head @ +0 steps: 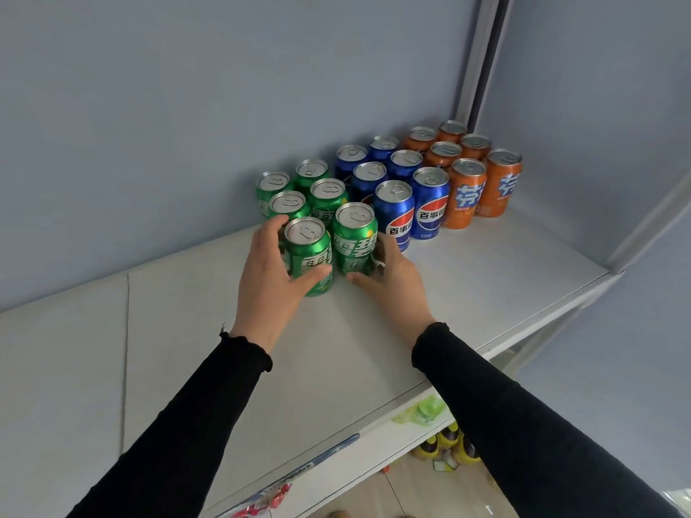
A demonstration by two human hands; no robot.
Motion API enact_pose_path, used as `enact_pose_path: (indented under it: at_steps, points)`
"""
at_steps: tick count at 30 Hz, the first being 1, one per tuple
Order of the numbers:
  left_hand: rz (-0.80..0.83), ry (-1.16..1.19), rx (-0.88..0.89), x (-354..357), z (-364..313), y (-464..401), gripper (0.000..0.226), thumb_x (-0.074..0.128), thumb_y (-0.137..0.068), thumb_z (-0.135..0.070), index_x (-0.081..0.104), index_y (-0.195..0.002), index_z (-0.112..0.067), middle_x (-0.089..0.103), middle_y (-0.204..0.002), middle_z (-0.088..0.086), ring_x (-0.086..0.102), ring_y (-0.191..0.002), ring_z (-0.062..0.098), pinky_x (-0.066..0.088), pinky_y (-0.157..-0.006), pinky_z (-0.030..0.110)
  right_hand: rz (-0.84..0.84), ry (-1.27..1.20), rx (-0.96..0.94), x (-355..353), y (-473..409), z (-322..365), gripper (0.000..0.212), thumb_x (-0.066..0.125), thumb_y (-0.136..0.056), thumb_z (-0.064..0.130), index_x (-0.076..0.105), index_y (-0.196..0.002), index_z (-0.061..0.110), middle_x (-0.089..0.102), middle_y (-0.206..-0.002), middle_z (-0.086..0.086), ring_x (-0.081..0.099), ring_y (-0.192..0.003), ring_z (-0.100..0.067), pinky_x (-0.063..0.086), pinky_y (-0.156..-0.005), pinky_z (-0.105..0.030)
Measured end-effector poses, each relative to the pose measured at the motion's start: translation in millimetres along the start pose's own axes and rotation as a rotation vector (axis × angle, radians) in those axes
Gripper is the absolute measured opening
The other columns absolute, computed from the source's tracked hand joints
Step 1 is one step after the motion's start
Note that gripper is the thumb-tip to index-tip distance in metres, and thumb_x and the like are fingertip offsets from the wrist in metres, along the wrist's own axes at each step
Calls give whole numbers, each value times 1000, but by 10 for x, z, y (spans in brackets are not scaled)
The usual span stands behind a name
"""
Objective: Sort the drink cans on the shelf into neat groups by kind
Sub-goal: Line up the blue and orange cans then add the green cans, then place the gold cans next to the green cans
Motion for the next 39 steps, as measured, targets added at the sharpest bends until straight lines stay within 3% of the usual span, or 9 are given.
enact_pose_path:
  at_steps: [4, 11, 16, 19, 23, 29, 33, 39]
  points:
    - [-19, 12, -47, 57, -31, 50, 74, 84, -74, -35, 43, -135, -32, 51, -127, -14, 53, -113, 10, 55, -91, 43, 24, 38, -6, -78, -63, -75, 58, 79, -81, 34, 47, -127, 20, 66, -123, 0, 64, -106, -23, 54, -89, -46]
    - [-57, -41, -148, 140, -181, 42, 72, 83, -77, -28, 42, -136, -31, 55, -130, -10, 55, -114, 12, 50, -98, 42, 35, 127, -88, -103, -129, -67, 56, 74, -85, 38, 48, -131, 20, 67, -121, -1, 65, -102, -26, 55, -85, -43]
    - [-65, -46, -229, 132, -260, 191, 86, 82, -79, -30, 31, -148, -33, 51, -137, -12, 53, -118, 8, 51, -97, 38, 79, 163, -136, -273, -72, -90, 56, 68, -90, 37, 46, -139, 23, 68, -123, -1, 66, -106, -26, 54, -88, -41]
    - [-76, -123, -264, 35, -286, 398, 81, 77, -85, -33, 31, -151, -26, 49, -140, -4, 50, -123, 10, 46, -103, 38, 52, 277, -248, -416, 36, -36, 39, 64, -93, 35, 55, -129, 23, 69, -117, 0, 64, -104, -23, 52, -81, -34]
    - [-52, -369, -207, -238, -322, 726, 59, 68, -92, -33, 44, -145, -22, 48, -140, -3, 44, -127, 15, 38, -107, 31, 39, 351, -473, -423, 228, 258, 25, 67, -91, 29, 66, -114, 19, 70, -106, 0, 60, -98, -24, 51, -73, -35]
    - [-77, -537, -242, -898, -159, 1232, 43, 62, -94, -37, 54, -134, -25, 53, -134, -10, 43, -125, 12, 34, -102, 23, 193, 322, -685, 45, 512, 721, 24, 68, -90, 31, 68, -111, 20, 70, -105, 2, 61, -97, -22, 48, -80, -35]
    - [-124, -562, -309, -1427, 30, 1620, 36, 62, -94, -39, 59, -128, -27, 56, -128, -12, 45, -121, 10, 37, -98, 23, 304, 293, -734, 493, 780, 1053, 26, 67, -91, 32, 67, -115, 20, 69, -108, 2, 60, -101, -24, 49, -85, -38]
    - [-200, -557, -362, -2327, 441, 2212, 33, 63, -94, -37, 61, -125, -27, 56, -126, -14, 46, -120, 8, 38, -98, 22, 435, 224, -737, 1283, 1331, 1602, 38, 63, -94, 37, 58, -129, 23, 66, -118, 5, 58, -107, -18, 46, -86, -30]
Point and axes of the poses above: each hand's wrist, its own y-axis away from the middle knuckle, its own x-axis out of the palm, z = x × y, the point moved 2 cm from there along -y, towards the middle knuckle
